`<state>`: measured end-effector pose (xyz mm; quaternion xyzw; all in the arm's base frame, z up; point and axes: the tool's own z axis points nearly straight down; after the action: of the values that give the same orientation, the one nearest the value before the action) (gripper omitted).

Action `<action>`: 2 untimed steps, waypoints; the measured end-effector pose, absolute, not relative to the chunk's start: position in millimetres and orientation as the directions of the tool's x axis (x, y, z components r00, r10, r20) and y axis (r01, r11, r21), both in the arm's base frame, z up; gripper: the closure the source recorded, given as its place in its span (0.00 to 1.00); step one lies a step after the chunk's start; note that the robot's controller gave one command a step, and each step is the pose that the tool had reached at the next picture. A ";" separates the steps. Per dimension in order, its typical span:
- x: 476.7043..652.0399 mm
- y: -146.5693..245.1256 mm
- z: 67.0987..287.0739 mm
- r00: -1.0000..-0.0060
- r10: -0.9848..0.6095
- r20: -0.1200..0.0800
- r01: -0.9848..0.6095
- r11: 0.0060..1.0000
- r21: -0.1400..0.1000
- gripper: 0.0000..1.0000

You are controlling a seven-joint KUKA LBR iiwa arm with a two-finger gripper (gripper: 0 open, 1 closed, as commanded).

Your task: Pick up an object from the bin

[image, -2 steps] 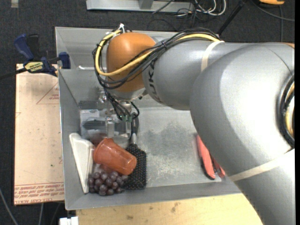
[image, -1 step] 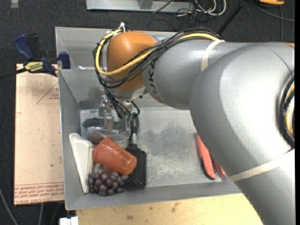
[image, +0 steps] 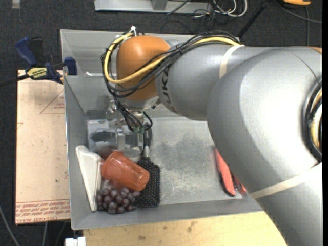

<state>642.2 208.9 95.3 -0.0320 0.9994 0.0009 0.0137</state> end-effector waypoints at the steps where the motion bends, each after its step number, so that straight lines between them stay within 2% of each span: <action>1: 644.0 208.2 97.4 -0.997 -0.064 -0.033 -0.064 0.998 0.000 1.00; 2: 642.1 208.9 95.0 -0.998 -0.064 -0.027 -0.064 0.998 0.001 0.00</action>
Offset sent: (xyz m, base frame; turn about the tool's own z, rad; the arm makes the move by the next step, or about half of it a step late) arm 0.0000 0.0000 0.0000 0.0000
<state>642.1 208.9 95.0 -0.0322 0.9994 0.0008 0.0136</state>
